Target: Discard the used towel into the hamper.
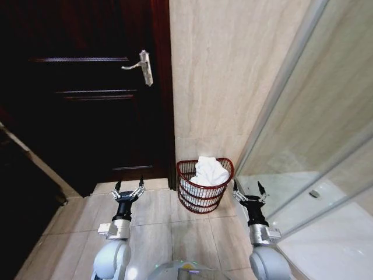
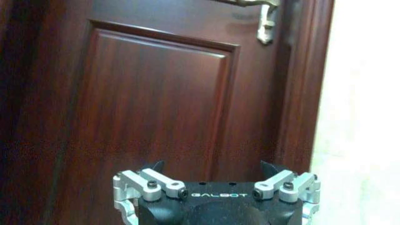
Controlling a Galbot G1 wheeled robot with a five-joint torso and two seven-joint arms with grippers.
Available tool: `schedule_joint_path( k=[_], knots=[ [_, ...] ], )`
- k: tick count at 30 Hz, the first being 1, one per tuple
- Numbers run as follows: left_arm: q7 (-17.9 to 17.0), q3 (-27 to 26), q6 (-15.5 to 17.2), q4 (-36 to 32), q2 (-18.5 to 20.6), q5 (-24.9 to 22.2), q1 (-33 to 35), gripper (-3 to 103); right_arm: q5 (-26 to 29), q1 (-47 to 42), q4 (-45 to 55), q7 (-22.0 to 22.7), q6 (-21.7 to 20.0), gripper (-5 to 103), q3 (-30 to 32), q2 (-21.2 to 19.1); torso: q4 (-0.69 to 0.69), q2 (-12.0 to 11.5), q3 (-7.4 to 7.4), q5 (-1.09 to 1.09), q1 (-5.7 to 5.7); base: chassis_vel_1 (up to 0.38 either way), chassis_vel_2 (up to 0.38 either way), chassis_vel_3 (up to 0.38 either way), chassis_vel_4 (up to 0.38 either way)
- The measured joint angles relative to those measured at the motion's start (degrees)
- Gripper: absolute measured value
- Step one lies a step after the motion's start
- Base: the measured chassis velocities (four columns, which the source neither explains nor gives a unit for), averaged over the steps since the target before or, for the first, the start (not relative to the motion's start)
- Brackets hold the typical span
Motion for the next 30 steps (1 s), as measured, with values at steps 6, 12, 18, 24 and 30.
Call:
schedule_joint_path(
  k=[6, 12, 18, 24, 30],
  knots=[
    [-1.1, 0.1, -0.6, 1.1, 0.0, -0.1, -0.2, 100, 0.4, -0.5, 0.3, -0.6, -0.3, 100, -0.3, 0.2, 0.0, 0.0, 0.0, 0.0, 0.0, 0.026, 0.036, 0.021, 0.025],
    [-2.2, -0.1, -1.4, 3.2, 0.0, 0.5, -1.2, 100, 1.0, 0.0, 0.7, -0.1, -0.7, 100, -2.5, 0.2, -0.01, 0.0, 0.0, 0.0, 0.0, 0.0, 0.0, 0.0, 0.0],
    [-2.2, -0.2, -1.2, 3.5, -0.1, 0.3, -1.4, 100, 1.9, 0.7, 0.6, 0.5, -1.0, 100, -4.3, 0.3, -0.01, 0.0, 0.0, 0.0, 0.0, 0.0, 0.0, 0.0, 0.0],
    [-1.7, -0.3, -1.3, 4.0, 0.2, -0.7, -2.1, 100, 3.4, 1.3, -0.8, 0.6, -1.1, 100, -5.2, 0.7, -0.01, 0.0, 0.0, 0.0, 0.0, 0.0, 0.0, 0.0, 0.0],
    [-1.5, -0.4, -1.2, 4.3, 0.8, -1.1, -2.6, 100, 2.6, 1.7, -1.6, 1.0, -0.8, 100, -5.3, 1.3, -0.01, 0.0, 0.0, 0.0, 0.0, 0.0, 0.0, 0.0, 0.0]
  ],
)
